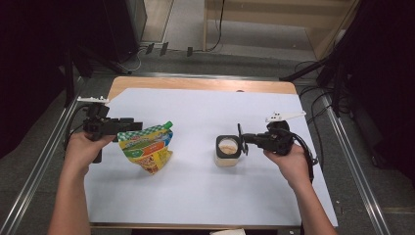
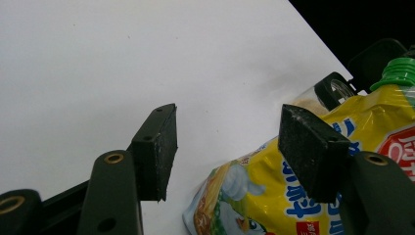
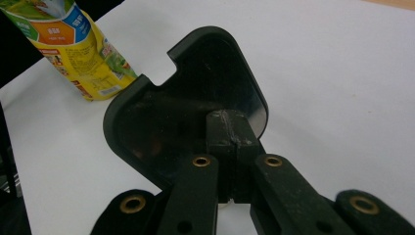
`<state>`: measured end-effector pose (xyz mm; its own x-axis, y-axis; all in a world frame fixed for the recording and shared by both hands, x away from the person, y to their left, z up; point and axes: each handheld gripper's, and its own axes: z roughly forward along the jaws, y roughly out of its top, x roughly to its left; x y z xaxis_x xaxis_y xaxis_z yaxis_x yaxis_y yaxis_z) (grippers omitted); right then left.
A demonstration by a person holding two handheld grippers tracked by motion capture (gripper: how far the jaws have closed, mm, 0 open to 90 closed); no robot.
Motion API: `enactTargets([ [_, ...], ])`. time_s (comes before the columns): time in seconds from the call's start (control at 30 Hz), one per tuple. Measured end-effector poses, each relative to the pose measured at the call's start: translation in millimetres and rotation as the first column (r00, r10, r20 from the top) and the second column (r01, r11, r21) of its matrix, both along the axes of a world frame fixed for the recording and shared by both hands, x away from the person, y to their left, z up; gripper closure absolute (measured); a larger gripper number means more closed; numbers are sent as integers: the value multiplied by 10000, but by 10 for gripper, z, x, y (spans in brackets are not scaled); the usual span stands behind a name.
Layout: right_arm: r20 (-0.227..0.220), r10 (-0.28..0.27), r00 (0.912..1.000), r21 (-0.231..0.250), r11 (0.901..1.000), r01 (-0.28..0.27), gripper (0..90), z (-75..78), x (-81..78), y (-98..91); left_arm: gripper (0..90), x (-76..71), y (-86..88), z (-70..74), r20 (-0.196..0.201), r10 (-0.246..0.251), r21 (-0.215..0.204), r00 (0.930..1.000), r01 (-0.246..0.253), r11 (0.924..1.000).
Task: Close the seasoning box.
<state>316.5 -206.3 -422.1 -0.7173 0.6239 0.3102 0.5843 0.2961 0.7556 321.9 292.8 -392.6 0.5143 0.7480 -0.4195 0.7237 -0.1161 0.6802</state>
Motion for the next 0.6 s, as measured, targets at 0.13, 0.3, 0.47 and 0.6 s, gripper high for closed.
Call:
enactTargets([
  [0.13, -41, 96, 9999, 47, 9999, -96, 900, -19, -9, 52, 403, -1, 12, -2, -15, 34, 5, 10000, -34, 10000],
  [0.3, -9, 338, 9994, -26, 9994, -338, 900, -34, -29, 139, 401, 2, 17, -11, -48, 65, -22, 10000, -65, 10000],
  [0.47, -90, 685, 9976, -395, 9968, -688, 900, -93, -46, 248, 396, 2, 12, -17, -72, 65, -54, 10000, -65, 10000],
  [0.6, -131, 892, 9959, -567, 9943, -898, 900, -144, -53, 309, 395, 0, 11, -23, -90, 40, -26, 10000, -40, 10000],
])
